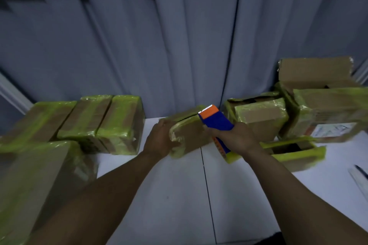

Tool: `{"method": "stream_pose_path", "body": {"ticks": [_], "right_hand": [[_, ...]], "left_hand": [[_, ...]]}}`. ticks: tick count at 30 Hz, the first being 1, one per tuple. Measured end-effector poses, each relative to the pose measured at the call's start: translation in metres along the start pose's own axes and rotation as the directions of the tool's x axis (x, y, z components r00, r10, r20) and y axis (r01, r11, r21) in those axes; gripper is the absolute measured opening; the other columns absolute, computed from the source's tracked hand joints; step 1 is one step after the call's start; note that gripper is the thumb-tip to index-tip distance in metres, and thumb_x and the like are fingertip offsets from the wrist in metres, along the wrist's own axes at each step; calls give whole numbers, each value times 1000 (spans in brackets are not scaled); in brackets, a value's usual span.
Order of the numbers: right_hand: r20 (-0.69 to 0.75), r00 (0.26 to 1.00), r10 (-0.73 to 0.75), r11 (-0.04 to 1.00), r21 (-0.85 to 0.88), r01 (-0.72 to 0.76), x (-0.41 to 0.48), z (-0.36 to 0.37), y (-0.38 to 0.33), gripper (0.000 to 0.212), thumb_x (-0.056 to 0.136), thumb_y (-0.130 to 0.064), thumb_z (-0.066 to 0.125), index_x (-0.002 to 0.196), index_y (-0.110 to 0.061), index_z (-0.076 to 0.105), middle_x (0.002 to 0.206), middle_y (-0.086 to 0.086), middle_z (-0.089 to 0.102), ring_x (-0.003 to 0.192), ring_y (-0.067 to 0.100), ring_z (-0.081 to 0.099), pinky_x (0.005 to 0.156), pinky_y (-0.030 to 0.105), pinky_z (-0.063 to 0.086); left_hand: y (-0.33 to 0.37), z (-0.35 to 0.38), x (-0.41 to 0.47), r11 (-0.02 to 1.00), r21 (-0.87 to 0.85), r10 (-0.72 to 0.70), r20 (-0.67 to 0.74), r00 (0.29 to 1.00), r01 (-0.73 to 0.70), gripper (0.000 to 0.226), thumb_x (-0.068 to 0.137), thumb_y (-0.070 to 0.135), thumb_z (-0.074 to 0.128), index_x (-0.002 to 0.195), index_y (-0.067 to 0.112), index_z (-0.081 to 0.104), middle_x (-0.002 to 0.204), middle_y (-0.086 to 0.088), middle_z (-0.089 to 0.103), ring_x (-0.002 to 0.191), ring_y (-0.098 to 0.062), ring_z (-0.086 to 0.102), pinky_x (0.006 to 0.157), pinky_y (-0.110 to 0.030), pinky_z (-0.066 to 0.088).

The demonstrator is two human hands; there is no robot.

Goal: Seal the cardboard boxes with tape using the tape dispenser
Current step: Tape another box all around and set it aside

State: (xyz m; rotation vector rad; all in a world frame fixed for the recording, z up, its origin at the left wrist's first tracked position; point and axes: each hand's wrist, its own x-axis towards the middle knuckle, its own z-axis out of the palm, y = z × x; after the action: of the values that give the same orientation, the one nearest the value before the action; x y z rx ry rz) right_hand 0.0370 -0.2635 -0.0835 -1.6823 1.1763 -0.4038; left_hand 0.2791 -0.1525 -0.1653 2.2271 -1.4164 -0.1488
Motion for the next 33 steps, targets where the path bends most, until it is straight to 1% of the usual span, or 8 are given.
{"method": "stream_pose_path", "body": {"ticks": [4,7,10,17,20,27,30,33], "right_hand": [[33,998,-57,998,-36,58,-36,0,-9,44,74,-52,86,91,-15,67,84,4,72,77,17,71,66,29,56],[80,992,-94,990,-94,102,-68,2,-17,42,78,-52,84,86,-17,63,79,1,69,66,8,65,52,16,48],[115,986,-124,977,-158,141,-98,4,-22,42,78,-55,83,82,-21,59,78,-2,66,68,6,64,53,15,47],[247,961,-124,980,-120,158,-151,20,-21,42,77,-56,82,92,-23,60,88,-3,69,75,7,67,54,16,47],[281,952,-120,979,-127,160,-161,29,-18,48,77,-58,81,101,-20,62,95,-1,70,82,10,68,60,18,48],[363,929,-79,977,-158,145,-159,51,-9,46,80,-60,77,96,-18,66,91,-1,73,78,10,70,61,18,50],[367,927,-79,974,-168,149,-155,56,-10,44,83,-61,74,92,-20,64,89,0,72,77,9,69,60,17,49],[353,931,-94,969,-182,167,-151,58,-10,48,83,-65,71,89,-18,65,86,0,73,74,10,70,60,18,49]], "left_hand": [[14,-20,-64,999,41,29,-47,998,-27,54,80,34,78,130,30,59,134,0,55,118,-24,57,94,-37,51],[20,-27,-110,997,72,-10,68,998,5,44,87,26,75,129,26,60,139,-4,51,126,-23,51,105,-33,41],[28,-37,-152,997,53,58,69,996,-62,22,92,7,65,108,22,69,120,-4,57,104,-9,60,93,-26,44],[20,-68,-235,982,-160,124,162,979,-98,43,91,-3,63,126,21,69,121,17,58,111,-2,56,94,-9,43],[5,-76,-257,993,-108,69,164,984,-52,45,86,-6,65,121,21,72,118,10,57,110,-12,59,93,-9,41],[6,-77,-267,997,67,29,-36,999,-27,45,84,29,73,127,37,63,130,9,57,120,-16,50,98,-34,47],[-6,-62,-266,996,68,-70,130,989,62,67,80,69,63,141,47,44,143,19,48,130,-10,47,103,-37,48],[-13,-55,-266,976,163,-185,281,942,143,90,74,85,52,149,38,36,155,17,35,141,-15,35,109,-37,43]]}}
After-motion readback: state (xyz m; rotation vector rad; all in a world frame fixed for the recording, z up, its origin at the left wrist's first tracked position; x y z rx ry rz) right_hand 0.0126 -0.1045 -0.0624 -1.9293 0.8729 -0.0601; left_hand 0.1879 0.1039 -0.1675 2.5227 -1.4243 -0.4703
